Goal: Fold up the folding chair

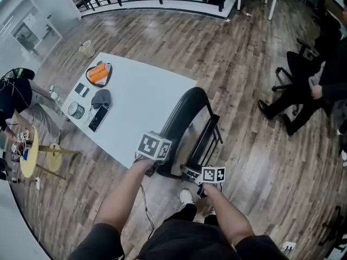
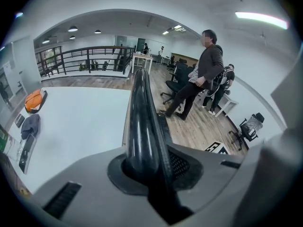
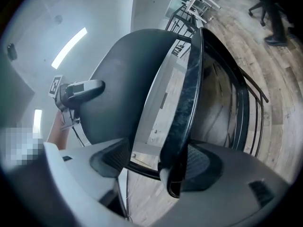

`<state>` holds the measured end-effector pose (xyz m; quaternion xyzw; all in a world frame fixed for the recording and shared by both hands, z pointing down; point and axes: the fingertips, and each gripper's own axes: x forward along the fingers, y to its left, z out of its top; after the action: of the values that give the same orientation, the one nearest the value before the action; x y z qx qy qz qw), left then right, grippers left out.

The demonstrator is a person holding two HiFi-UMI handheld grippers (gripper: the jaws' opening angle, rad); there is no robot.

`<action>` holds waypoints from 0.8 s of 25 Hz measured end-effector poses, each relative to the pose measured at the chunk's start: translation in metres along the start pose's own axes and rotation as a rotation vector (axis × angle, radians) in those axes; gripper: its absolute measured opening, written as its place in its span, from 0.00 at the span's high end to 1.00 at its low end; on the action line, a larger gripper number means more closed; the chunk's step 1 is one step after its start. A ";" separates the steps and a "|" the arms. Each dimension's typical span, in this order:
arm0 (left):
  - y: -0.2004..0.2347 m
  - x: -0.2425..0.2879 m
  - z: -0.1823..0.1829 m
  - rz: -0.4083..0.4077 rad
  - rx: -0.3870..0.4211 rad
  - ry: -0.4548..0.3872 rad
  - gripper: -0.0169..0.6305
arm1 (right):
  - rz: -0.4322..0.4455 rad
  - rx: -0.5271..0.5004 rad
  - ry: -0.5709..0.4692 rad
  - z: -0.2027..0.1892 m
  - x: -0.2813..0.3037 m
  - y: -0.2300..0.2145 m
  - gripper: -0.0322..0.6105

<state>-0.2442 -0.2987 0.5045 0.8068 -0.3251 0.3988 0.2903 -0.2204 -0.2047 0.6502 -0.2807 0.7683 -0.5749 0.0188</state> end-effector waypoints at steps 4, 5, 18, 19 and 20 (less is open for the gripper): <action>0.008 -0.002 0.000 0.005 -0.001 0.004 0.86 | -0.006 -0.008 0.019 0.002 0.023 0.004 0.42; 0.009 -0.003 0.000 0.007 -0.001 0.004 0.86 | -0.006 -0.012 0.025 0.002 0.028 0.005 0.42; 0.040 -0.004 -0.002 0.009 -0.009 0.003 0.87 | -0.011 -0.016 0.078 0.007 0.076 0.008 0.42; 0.042 -0.004 -0.002 0.010 -0.008 0.004 0.87 | -0.011 -0.017 0.074 0.007 0.078 0.008 0.42; 0.045 -0.004 -0.003 0.011 -0.007 0.004 0.87 | -0.014 -0.017 0.070 0.008 0.080 0.008 0.42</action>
<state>-0.2814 -0.3236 0.5118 0.8033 -0.3302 0.4010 0.2915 -0.2878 -0.2462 0.6641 -0.2657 0.7715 -0.5780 -0.0146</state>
